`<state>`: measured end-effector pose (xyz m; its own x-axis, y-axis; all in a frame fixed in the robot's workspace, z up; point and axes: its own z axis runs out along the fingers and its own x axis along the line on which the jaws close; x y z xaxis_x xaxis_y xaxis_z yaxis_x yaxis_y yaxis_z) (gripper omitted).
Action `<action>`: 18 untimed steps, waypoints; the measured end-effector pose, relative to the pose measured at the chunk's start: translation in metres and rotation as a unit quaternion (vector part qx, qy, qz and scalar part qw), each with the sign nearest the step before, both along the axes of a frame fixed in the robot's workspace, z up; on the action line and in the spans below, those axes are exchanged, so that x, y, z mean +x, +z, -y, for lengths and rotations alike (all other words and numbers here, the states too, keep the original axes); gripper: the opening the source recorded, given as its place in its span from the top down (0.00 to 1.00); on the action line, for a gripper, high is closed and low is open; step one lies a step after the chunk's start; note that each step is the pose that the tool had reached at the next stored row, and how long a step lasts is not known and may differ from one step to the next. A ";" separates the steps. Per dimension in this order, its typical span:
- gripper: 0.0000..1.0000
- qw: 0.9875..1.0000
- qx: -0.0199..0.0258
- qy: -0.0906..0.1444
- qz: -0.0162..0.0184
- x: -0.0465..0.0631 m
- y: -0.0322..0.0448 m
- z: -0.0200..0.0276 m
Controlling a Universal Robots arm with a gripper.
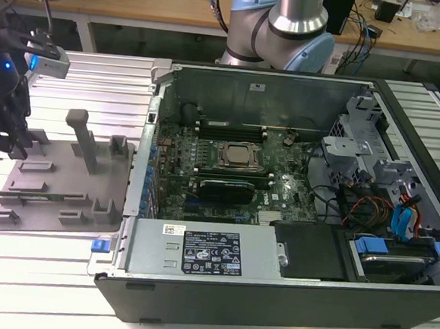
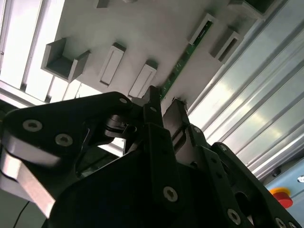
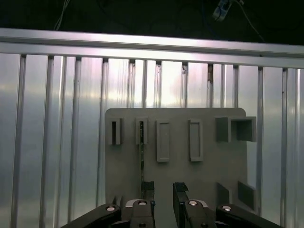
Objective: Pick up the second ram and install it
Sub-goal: 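Pick up the second ram and move it above second insertion slot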
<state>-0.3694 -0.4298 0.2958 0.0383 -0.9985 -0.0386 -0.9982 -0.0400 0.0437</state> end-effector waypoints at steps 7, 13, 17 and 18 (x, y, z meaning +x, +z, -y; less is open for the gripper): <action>0.72 1.000 0.000 0.000 0.000 0.000 -0.0117 0.0010; 0.72 1.000 0.000 0.000 0.000 0.000 -0.0179 0.0010; 0.72 1.000 0.000 0.000 0.000 0.000 -0.0226 0.0010; 0.72 1.000 0.000 0.000 0.000 0.000 -0.0242 0.0011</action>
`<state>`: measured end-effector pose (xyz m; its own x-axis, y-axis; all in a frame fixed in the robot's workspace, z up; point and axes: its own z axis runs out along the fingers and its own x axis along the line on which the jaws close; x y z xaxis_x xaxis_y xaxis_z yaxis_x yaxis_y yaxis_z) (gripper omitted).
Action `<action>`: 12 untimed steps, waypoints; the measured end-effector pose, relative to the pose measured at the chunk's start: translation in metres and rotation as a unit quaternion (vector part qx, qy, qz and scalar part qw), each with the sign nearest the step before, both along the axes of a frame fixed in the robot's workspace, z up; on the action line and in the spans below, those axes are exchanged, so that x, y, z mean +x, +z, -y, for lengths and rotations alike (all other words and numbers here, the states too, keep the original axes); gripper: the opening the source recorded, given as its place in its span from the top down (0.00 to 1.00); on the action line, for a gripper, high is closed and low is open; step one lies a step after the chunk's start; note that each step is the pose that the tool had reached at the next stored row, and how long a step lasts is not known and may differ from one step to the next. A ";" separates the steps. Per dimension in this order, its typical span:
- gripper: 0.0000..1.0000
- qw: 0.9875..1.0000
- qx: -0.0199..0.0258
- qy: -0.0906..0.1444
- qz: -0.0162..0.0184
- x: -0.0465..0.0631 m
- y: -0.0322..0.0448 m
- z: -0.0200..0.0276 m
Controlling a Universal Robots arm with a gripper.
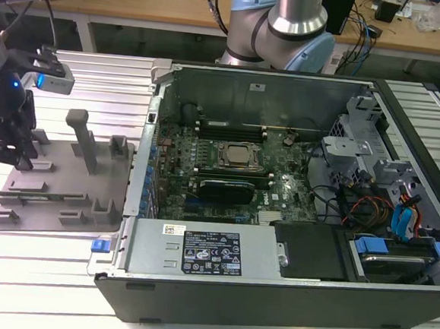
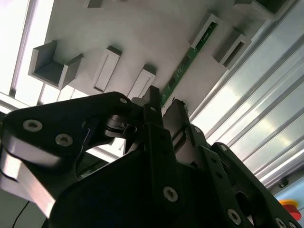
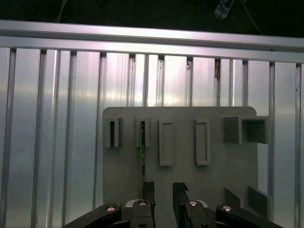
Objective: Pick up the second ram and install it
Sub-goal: 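Pick up the second ram and move it above second insertion slot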
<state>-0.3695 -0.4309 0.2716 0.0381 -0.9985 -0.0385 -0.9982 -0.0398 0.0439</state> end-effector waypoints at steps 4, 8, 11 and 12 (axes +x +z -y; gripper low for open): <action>0.72 1.000 0.000 0.000 0.000 0.000 -0.0028 0.0051; 0.72 1.000 0.000 0.000 0.000 0.000 -0.0123 0.0151; 0.72 1.000 0.000 0.000 0.000 0.006 -0.0169 0.0152; 0.72 1.000 0.000 0.000 0.000 0.006 -0.0178 0.0152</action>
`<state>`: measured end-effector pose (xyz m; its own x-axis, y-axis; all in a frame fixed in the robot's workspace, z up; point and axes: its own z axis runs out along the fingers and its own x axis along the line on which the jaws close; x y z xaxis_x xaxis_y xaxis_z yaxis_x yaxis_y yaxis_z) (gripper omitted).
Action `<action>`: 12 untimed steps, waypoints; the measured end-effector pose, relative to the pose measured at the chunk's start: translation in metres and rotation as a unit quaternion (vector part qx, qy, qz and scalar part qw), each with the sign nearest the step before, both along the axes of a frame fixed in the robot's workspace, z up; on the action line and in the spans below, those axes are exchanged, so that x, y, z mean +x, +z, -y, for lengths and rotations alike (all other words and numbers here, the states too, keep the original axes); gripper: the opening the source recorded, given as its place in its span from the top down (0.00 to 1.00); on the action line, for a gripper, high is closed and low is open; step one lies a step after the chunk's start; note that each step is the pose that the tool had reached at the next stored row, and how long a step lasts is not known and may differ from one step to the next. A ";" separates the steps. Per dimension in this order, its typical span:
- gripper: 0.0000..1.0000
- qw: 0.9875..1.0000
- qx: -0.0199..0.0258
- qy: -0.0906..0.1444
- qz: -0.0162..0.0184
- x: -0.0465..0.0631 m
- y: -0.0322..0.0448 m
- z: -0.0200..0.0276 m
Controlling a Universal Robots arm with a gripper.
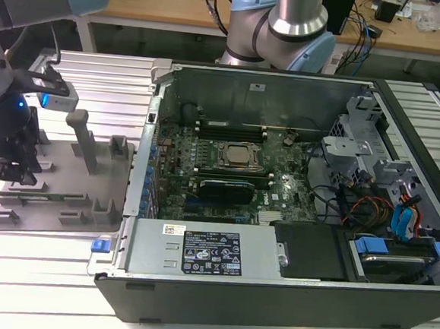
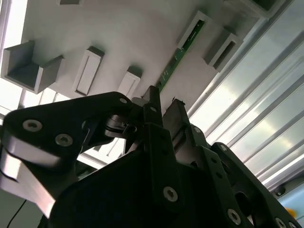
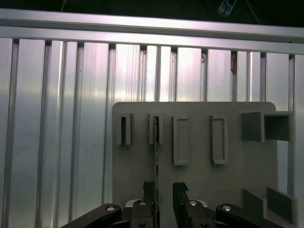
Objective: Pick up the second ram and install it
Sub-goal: 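Pick up the second ram and move it above second insertion slot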
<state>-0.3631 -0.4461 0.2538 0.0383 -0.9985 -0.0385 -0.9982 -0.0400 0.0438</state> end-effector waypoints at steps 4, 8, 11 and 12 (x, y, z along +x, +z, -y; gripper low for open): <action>0.72 1.000 0.000 0.000 0.000 0.000 -0.0045 0.0011; 0.72 1.000 0.000 0.000 0.000 0.000 -0.0223 0.0055; 0.72 1.000 0.000 0.000 0.000 0.000 -0.0272 0.0061; 0.72 1.000 0.000 0.000 0.000 0.000 -0.0302 0.0061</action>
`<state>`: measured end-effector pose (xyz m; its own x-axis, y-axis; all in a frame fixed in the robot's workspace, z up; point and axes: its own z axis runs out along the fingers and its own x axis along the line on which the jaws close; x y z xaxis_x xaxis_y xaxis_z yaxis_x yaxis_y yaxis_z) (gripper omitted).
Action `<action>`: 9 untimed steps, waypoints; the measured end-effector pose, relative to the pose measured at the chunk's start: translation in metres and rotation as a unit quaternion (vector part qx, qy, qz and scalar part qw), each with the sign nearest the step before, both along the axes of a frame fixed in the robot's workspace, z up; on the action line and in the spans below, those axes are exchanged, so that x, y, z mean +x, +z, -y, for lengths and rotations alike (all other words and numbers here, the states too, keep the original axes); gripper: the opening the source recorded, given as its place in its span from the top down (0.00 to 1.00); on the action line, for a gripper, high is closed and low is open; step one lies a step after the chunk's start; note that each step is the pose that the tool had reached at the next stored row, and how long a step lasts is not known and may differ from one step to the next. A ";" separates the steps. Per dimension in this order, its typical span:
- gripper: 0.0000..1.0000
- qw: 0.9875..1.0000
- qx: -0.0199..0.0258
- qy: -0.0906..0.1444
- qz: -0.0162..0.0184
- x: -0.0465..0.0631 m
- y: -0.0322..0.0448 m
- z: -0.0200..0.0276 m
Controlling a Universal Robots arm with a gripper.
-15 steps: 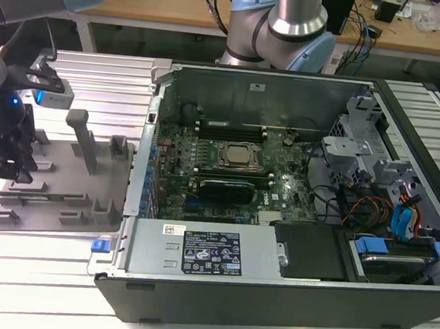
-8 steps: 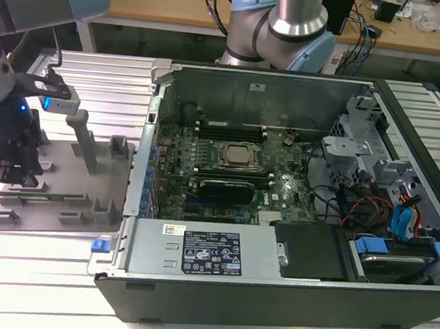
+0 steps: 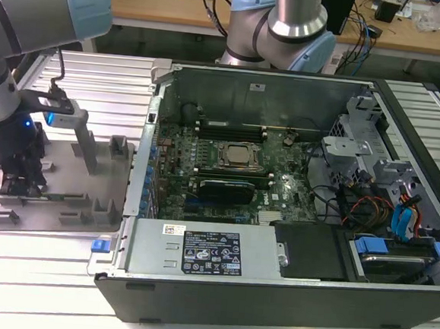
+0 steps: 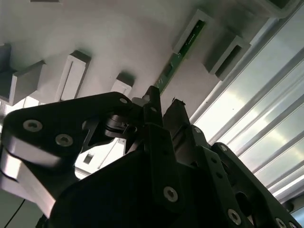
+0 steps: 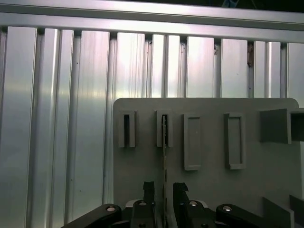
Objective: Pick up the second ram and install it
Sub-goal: 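Pick up the second ram and move it above second insertion slot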
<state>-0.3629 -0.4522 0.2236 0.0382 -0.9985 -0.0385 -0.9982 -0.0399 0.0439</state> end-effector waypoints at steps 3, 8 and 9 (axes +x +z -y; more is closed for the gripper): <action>0.72 1.000 0.000 0.000 0.000 0.000 -0.0120 -0.0038; 0.72 1.000 0.000 0.000 0.000 0.000 -0.0211 -0.0053; 0.72 1.000 0.000 0.000 0.000 0.000 -0.0212 -0.0053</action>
<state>-0.3627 -0.4468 0.2024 0.0383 -0.9985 -0.0390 -0.9982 -0.0400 0.0440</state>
